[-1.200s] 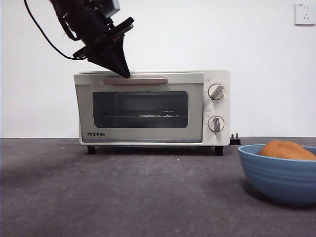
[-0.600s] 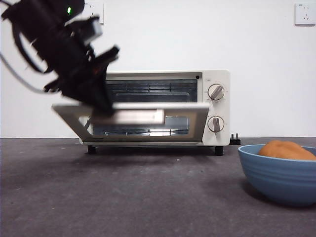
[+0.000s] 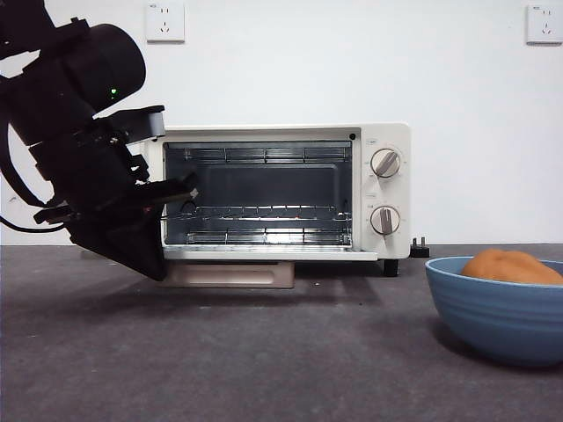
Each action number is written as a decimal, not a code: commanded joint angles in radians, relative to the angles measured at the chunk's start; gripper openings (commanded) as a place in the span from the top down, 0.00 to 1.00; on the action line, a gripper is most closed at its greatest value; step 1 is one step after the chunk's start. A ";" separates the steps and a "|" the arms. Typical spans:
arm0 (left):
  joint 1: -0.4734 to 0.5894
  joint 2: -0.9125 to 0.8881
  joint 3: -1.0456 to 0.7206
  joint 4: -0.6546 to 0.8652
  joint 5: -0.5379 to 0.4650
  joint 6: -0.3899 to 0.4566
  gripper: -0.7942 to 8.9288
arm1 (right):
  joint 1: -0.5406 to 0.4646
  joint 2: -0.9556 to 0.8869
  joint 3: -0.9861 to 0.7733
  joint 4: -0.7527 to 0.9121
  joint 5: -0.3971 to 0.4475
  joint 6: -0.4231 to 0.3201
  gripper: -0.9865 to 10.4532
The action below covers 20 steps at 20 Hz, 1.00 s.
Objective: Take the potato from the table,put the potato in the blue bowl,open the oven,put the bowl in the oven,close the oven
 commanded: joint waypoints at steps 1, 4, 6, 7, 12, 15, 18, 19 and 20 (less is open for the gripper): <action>-0.018 -0.009 0.013 0.024 -0.015 -0.002 0.92 | 0.001 -0.002 0.003 -0.010 -0.001 0.009 0.92; -0.046 -0.009 0.013 0.002 -0.018 -0.001 0.92 | 0.001 -0.001 0.003 -0.040 -0.001 0.009 0.92; -0.068 -0.011 0.013 -0.037 -0.018 0.009 0.92 | 0.001 0.007 0.003 -0.069 -0.001 0.014 0.92; -0.079 -0.016 0.013 -0.066 -0.018 0.014 0.92 | 0.001 0.015 0.003 -0.094 0.005 0.032 0.91; -0.176 -0.119 0.013 -0.237 -0.005 0.076 0.92 | 0.001 0.116 0.000 -0.205 0.009 0.087 0.83; -0.240 -0.240 0.013 -0.330 -0.010 0.076 0.92 | 0.001 0.195 -0.005 -0.200 -0.014 0.083 0.82; -0.291 -0.374 0.013 -0.449 -0.009 0.069 0.92 | 0.000 0.269 -0.041 -0.169 0.036 0.076 0.82; -0.304 -0.422 0.013 -0.484 -0.001 0.058 0.92 | 0.000 0.284 -0.061 -0.145 0.034 0.073 0.82; -0.317 -0.467 0.013 -0.513 0.002 0.054 0.92 | 0.000 0.293 -0.089 -0.117 0.021 0.073 0.82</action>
